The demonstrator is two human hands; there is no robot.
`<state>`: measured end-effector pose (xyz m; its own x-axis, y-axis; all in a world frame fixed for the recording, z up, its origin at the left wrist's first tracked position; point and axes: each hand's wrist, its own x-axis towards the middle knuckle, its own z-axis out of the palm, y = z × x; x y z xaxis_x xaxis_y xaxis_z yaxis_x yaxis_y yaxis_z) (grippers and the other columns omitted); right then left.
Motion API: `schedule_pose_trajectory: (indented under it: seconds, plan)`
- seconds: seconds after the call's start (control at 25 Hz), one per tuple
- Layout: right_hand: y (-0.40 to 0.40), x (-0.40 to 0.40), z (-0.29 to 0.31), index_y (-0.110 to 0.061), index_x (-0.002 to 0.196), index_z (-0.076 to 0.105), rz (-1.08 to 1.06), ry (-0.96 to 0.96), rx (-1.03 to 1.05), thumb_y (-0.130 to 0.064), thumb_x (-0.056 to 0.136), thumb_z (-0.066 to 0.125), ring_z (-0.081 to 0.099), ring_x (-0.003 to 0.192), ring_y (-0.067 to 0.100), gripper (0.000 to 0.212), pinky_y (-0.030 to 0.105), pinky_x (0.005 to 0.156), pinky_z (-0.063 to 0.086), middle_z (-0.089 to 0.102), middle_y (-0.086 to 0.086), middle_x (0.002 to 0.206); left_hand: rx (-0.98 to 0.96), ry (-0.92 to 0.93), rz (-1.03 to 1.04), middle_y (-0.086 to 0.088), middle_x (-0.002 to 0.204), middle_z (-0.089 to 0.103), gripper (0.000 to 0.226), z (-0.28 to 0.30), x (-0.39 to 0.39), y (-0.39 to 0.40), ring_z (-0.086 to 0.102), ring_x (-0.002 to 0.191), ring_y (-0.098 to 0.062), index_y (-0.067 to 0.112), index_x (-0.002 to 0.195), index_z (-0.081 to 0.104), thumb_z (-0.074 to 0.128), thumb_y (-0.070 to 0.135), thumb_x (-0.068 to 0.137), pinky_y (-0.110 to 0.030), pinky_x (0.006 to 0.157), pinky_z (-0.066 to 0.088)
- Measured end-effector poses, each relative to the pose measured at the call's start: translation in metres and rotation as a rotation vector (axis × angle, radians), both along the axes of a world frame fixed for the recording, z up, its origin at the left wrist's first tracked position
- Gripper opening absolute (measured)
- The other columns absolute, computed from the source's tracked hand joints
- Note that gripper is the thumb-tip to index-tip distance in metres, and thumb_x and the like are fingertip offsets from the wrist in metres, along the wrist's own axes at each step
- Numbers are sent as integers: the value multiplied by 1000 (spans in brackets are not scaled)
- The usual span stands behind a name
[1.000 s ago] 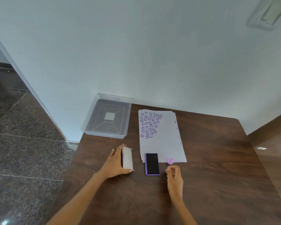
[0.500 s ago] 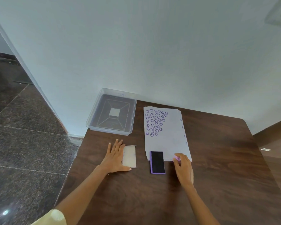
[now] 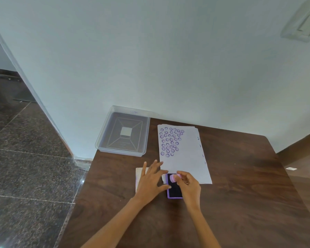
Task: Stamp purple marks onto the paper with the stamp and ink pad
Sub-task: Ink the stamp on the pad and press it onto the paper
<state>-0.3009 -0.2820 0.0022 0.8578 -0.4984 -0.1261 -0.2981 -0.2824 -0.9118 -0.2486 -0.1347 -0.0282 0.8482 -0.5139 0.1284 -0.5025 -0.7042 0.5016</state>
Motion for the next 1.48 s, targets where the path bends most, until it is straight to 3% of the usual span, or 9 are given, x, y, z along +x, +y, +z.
schedule_pose_trajectory:
  seconds: [0.16, 0.32, 0.52, 0.64, 0.76, 1.0, 1.2, 1.36, 1.48]
  plan:
    - [10, 2, 10, -14, 103, 62, -9, -35, 33, -23, 81, 68, 64, 85, 11, 25, 12, 73, 51, 67, -3, 92, -78, -6, 79, 6, 147, 40, 36, 6, 3, -10, 23, 143, -14, 29, 113, 62, 60, 50, 83, -41, 117, -9]
    - [18, -4, 9, -26, 86, 60, -5, -46, 78, -24, 77, 73, 63, 75, 0, 16, 4, 63, 49, 66, -14, 82, -134, 27, 68, 7, 141, 48, 32, 7, 3, -2, 29, 140, -13, 27, 102, 68, 62, 50, 81, -41, 117, -9]
    - [29, -8, -1, -22, 87, 64, 122, 5, 56, -23, 79, 71, 65, 81, 10, 11, 12, 76, 50, 70, -4, 86, -180, 146, 19, 8, 135, 54, 26, -2, 2, 25, 33, 137, -10, 28, 94, 70, 68, 47, 77, -38, 113, -14]
    - [40, -7, -2, -28, 85, 63, 154, 19, 80, -25, 78, 71, 65, 81, 7, 12, 7, 73, 48, 69, -9, 84, -204, 187, 44, 9, 136, 53, 21, -7, 3, 40, 32, 137, -10, 29, 91, 70, 70, 45, 76, -37, 113, -13]
    - [47, -5, -2, -32, 82, 61, 204, 33, 111, -24, 78, 72, 65, 82, 7, 14, 11, 76, 49, 68, -12, 85, -211, 239, 35, 8, 139, 50, 18, -9, 7, 50, 29, 138, -11, 30, 91, 70, 71, 41, 77, -38, 114, -11]
    - [45, 8, 6, -9, 99, 64, 254, 13, 183, -13, 81, 68, 65, 98, 24, 19, 31, 93, 49, 70, 10, 106, -120, 326, -13, 7, 145, 41, 14, -17, 18, 88, 21, 142, -13, 34, 93, 68, 69, 38, 79, -43, 115, -11]
    - [40, 9, 3, -26, 86, 64, 187, -3, 155, -15, 79, 70, 68, 89, 13, 14, 24, 81, 53, 72, 1, 95, -136, 211, 290, 0, 144, 45, 20, -27, 23, 116, 28, 140, -20, 33, 99, 66, 69, 38, 80, -48, 117, -3]
    - [29, -1, -8, -19, 89, 66, 82, 2, 175, -14, 78, 71, 68, 89, 17, 13, 27, 84, 53, 73, 2, 94, -68, 176, 385, -5, 142, 46, 21, -35, 29, 131, 28, 140, -23, 30, 102, 65, 68, 36, 81, -49, 116, -4]
    - [20, -7, -11, -16, 93, 65, -21, 14, 94, -20, 77, 73, 67, 88, 16, 18, 15, 72, 50, 72, 3, 94, 4, 155, 366, -6, 144, 44, 24, -38, 31, 136, 26, 142, -25, 28, 105, 63, 66, 36, 83, -50, 116, -1]
